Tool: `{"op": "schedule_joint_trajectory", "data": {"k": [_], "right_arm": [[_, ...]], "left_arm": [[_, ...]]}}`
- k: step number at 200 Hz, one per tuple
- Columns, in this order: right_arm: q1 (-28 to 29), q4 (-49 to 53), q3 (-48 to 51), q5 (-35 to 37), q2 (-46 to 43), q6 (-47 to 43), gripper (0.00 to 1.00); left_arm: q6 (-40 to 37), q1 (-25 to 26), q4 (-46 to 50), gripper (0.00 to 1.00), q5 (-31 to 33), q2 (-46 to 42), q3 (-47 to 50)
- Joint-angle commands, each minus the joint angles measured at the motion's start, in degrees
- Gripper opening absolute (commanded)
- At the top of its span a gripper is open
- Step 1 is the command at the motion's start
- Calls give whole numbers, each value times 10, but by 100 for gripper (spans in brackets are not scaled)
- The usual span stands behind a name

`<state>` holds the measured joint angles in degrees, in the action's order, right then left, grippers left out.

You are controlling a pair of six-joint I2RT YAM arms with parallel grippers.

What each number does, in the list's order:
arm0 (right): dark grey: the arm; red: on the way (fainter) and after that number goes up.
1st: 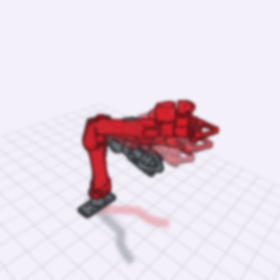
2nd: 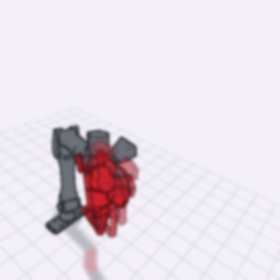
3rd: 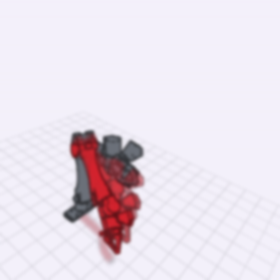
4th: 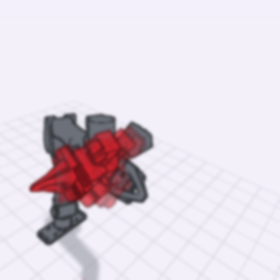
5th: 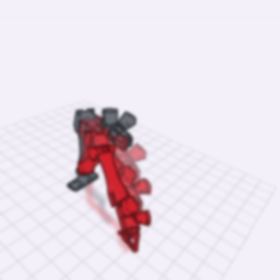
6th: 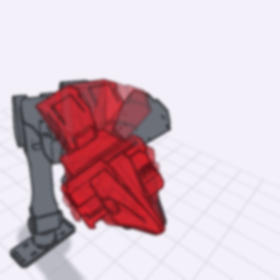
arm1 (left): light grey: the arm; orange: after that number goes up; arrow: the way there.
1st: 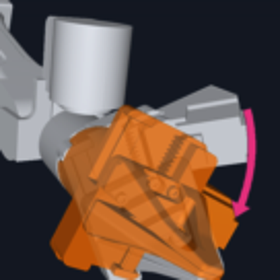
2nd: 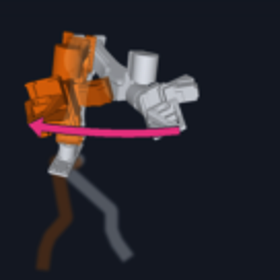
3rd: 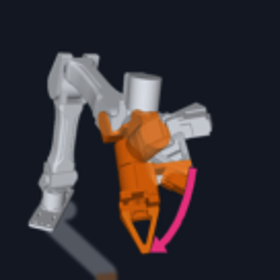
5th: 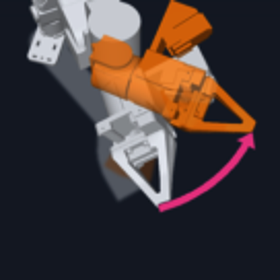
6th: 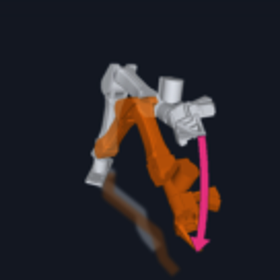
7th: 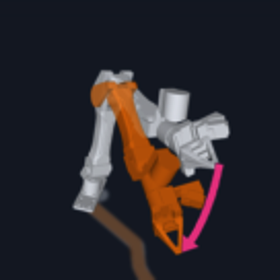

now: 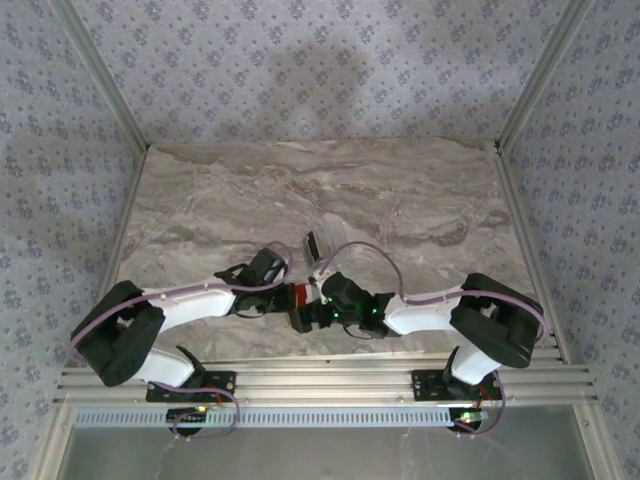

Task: Put the credit cards into the card holder

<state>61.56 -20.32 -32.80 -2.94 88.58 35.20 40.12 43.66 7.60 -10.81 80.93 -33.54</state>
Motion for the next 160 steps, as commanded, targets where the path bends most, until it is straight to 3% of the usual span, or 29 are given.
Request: {"op": "schedule_joint_trajectory", "data": {"k": [1, 44, 94, 143, 160], "right_arm": [[10, 85, 32, 57, -24, 29, 96], [9, 178, 9, 150, -80, 19, 99], [-9, 255, -37, 149, -132, -26, 94], [-47, 274, -27, 110, -165, -26, 77], [-68, 279, -27, 113, -169, -26, 64]], "left_arm": [[-28, 10, 38, 2, 38, 20, -28], [-37, 17, 34, 1, 46, 47, -40], [-28, 22, 25, 0, 47, 24, -28], [-22, 22, 83, 3, 54, -53, -61], [-19, 23, 91, 5, 42, -67, -79]]}}
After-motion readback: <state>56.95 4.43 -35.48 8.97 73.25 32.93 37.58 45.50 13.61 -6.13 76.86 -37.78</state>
